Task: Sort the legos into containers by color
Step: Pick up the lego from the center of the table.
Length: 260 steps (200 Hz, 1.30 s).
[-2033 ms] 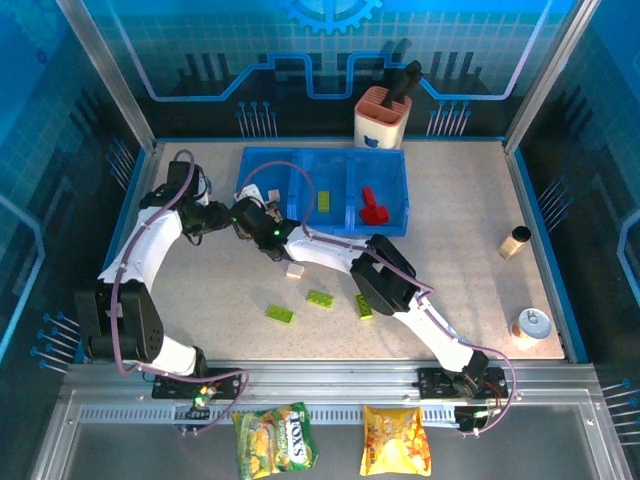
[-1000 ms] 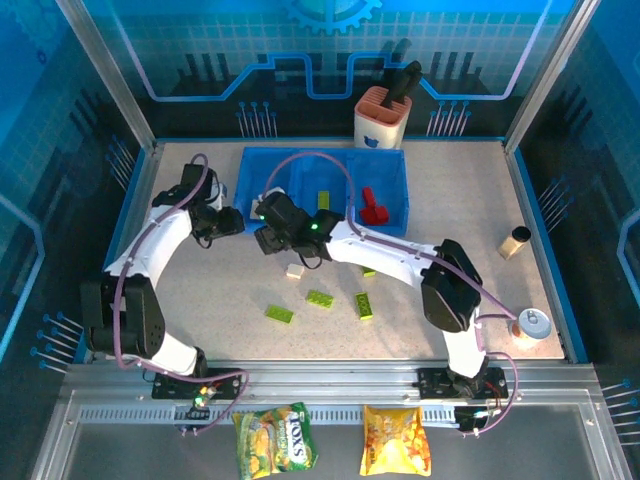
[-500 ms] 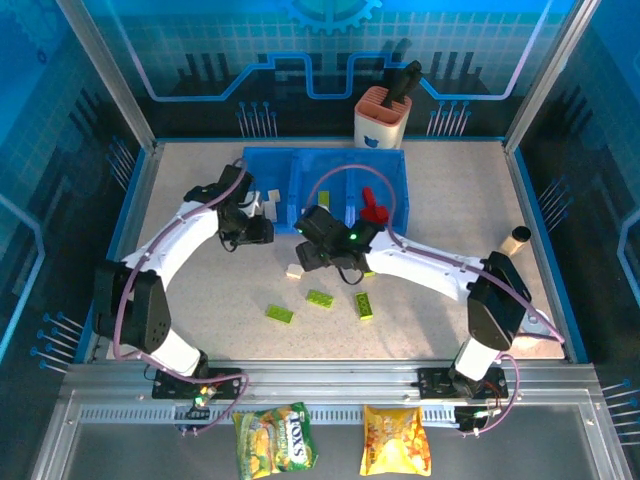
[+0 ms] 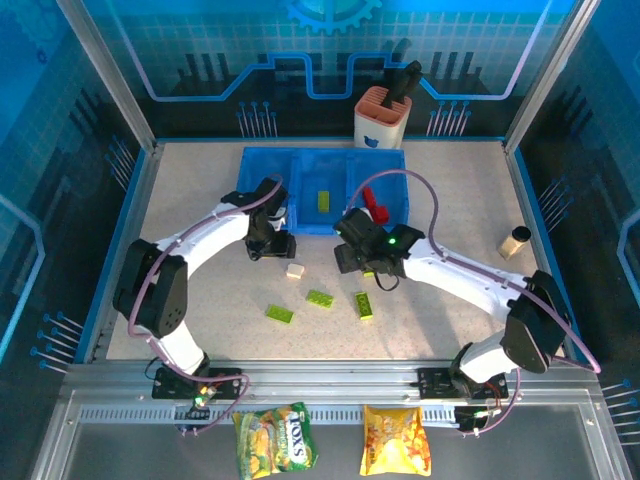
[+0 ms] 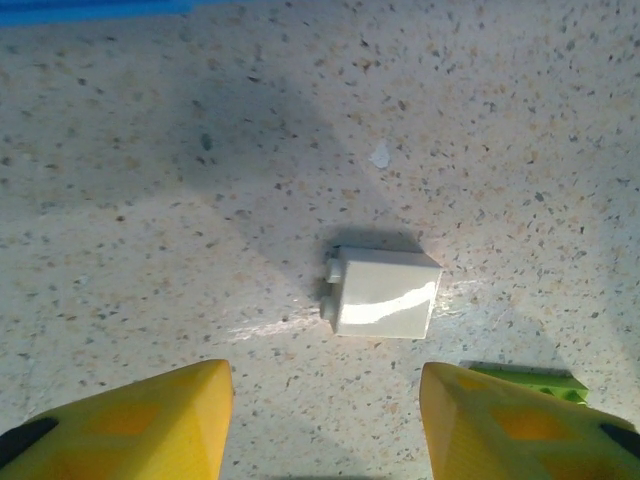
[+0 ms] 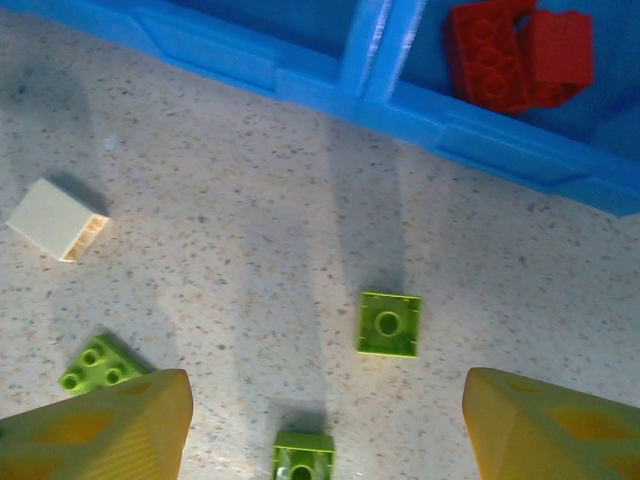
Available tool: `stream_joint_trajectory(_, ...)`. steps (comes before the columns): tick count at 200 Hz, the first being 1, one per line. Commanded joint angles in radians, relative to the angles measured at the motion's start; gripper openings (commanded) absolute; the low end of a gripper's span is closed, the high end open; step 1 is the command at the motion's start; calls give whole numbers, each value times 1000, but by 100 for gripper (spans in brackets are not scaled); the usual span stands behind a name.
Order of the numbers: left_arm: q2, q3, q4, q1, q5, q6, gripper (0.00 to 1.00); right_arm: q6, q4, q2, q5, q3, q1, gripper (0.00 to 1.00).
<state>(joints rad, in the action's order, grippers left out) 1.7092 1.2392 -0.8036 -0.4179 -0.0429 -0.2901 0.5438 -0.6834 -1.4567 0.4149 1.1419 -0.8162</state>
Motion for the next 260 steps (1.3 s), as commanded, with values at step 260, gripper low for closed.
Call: stream_joint_trajectory(260, 237, 65, 13, -130, 57, -8, 56, 26, -90, 125, 11, -61, 57, 71)
